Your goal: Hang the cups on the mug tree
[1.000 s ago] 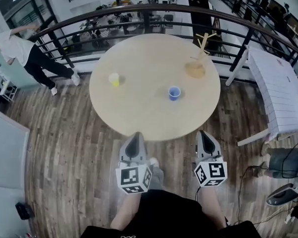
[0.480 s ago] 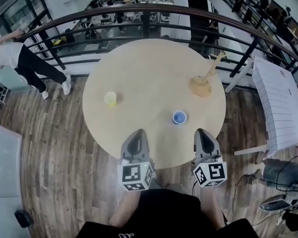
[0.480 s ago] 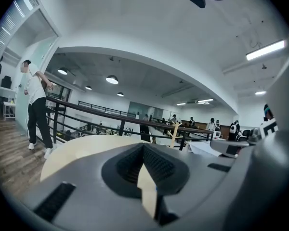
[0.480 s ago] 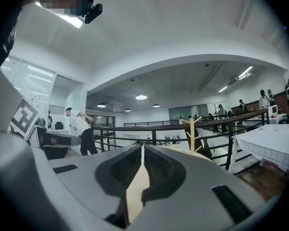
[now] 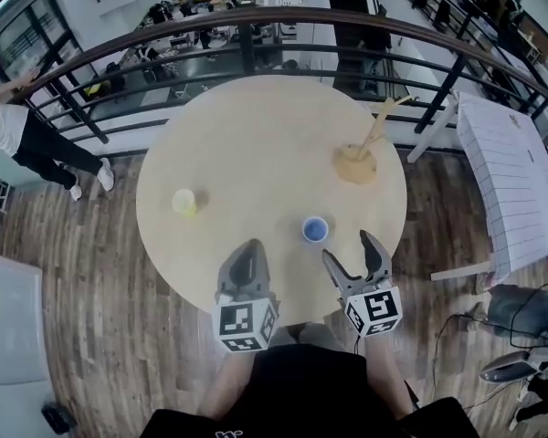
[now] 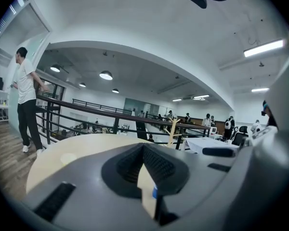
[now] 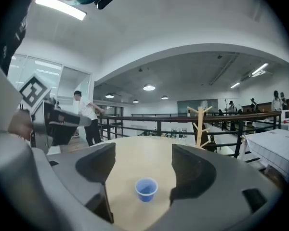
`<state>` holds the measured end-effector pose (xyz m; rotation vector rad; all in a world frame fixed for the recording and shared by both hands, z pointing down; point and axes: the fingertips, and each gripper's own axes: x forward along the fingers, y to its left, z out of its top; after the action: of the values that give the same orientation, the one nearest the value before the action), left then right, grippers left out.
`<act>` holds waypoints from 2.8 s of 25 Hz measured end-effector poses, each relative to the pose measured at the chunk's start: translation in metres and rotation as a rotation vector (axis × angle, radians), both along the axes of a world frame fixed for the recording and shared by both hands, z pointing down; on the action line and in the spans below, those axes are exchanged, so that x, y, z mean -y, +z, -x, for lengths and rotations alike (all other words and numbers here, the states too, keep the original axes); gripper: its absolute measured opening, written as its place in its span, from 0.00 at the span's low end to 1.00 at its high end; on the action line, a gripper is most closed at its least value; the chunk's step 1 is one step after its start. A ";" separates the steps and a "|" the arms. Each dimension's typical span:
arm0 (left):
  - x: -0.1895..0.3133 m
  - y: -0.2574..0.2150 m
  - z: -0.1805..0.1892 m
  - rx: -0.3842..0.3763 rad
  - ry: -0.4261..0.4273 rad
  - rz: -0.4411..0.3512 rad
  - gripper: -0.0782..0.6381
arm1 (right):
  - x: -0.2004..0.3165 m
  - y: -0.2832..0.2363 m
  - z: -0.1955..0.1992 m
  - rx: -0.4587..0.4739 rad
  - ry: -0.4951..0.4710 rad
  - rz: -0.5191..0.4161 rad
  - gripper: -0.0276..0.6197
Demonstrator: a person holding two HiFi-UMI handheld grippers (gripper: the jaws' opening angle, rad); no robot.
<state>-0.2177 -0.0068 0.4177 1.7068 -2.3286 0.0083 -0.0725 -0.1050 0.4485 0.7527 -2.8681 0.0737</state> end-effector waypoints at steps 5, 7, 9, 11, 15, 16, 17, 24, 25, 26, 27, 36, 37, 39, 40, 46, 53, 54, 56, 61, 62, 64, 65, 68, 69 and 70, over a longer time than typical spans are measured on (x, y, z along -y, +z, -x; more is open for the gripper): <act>0.002 0.013 0.008 0.026 -0.015 0.065 0.12 | 0.013 0.101 0.010 -0.176 -0.039 0.111 0.62; -0.002 0.017 0.011 0.040 -0.024 0.100 0.12 | 0.016 0.125 0.013 -0.213 -0.056 0.126 0.62; -0.008 0.020 0.014 0.048 -0.037 0.132 0.12 | 0.019 0.147 0.019 -0.234 -0.069 0.146 0.62; -0.012 0.022 0.014 0.052 -0.048 0.154 0.12 | 0.025 0.169 0.028 -0.251 -0.081 0.175 0.61; -0.012 0.027 0.007 0.044 -0.047 0.177 0.12 | 0.040 0.197 0.044 -0.276 -0.068 0.174 0.61; -0.012 0.028 0.005 0.042 -0.046 0.183 0.12 | 0.042 0.201 0.047 -0.283 -0.059 0.164 0.61; -0.013 0.029 0.004 0.041 -0.045 0.189 0.12 | 0.042 0.204 0.049 -0.289 -0.052 0.157 0.61; -0.019 0.026 0.008 0.053 -0.071 0.212 0.12 | 0.047 0.214 0.069 -0.319 -0.038 0.111 0.61; -0.019 0.027 0.008 0.054 -0.075 0.214 0.12 | 0.050 0.215 0.069 -0.324 -0.027 0.113 0.61; -0.018 0.027 0.007 0.055 -0.077 0.216 0.12 | 0.053 0.216 0.068 -0.324 -0.017 0.115 0.57; -0.018 0.028 0.007 0.056 -0.079 0.218 0.12 | 0.055 0.216 0.067 -0.320 -0.010 0.115 0.50; -0.022 0.027 0.002 0.061 -0.086 0.223 0.12 | 0.059 0.197 0.063 -0.257 0.011 0.126 0.46; -0.022 0.026 0.003 0.060 -0.086 0.220 0.12 | 0.059 0.190 0.062 -0.242 0.014 0.124 0.46; -0.019 0.026 0.001 0.059 -0.081 0.214 0.12 | 0.061 0.178 0.057 -0.222 0.023 0.116 0.46; -0.017 0.026 0.000 0.057 -0.074 0.211 0.12 | 0.063 0.173 0.054 -0.216 0.028 0.109 0.46; 0.000 0.028 -0.018 0.046 -0.015 0.195 0.12 | 0.083 0.157 0.024 -0.239 0.049 0.075 0.45; 0.017 0.029 -0.024 0.026 0.010 0.171 0.12 | 0.147 0.131 -0.030 -0.284 0.139 0.027 0.45; 0.017 0.030 -0.024 0.023 0.008 0.172 0.12 | 0.156 0.127 -0.035 -0.286 0.150 0.015 0.45; 0.017 0.033 -0.024 0.018 0.008 0.172 0.12 | 0.173 0.117 -0.043 -0.290 0.167 -0.010 0.45; 0.020 0.032 -0.024 0.016 0.018 0.163 0.12 | 0.208 0.091 -0.055 -0.333 0.207 -0.075 0.45; 0.019 0.032 -0.024 0.015 0.015 0.160 0.12 | 0.214 0.087 -0.055 -0.345 0.213 -0.082 0.45; 0.019 0.033 -0.023 0.010 0.011 0.153 0.12 | 0.224 0.082 -0.057 -0.368 0.224 -0.088 0.45; 0.020 0.033 -0.022 0.008 0.009 0.151 0.12 | 0.228 0.080 -0.058 -0.383 0.228 -0.083 0.45; 0.018 0.032 -0.019 0.003 0.000 0.145 0.12 | 0.233 0.080 -0.059 -0.455 0.216 -0.040 0.45; 0.018 0.032 -0.018 0.000 -0.003 0.143 0.12 | 0.235 0.080 -0.059 -0.485 0.204 -0.021 0.45; 0.018 0.032 -0.017 -0.002 -0.005 0.139 0.12 | 0.237 0.079 -0.060 -0.515 0.190 -0.001 0.45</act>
<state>-0.2006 -0.0247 0.4493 1.6326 -2.2734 0.1633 -0.0128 -0.3417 0.5273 0.8909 -2.3080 -0.0860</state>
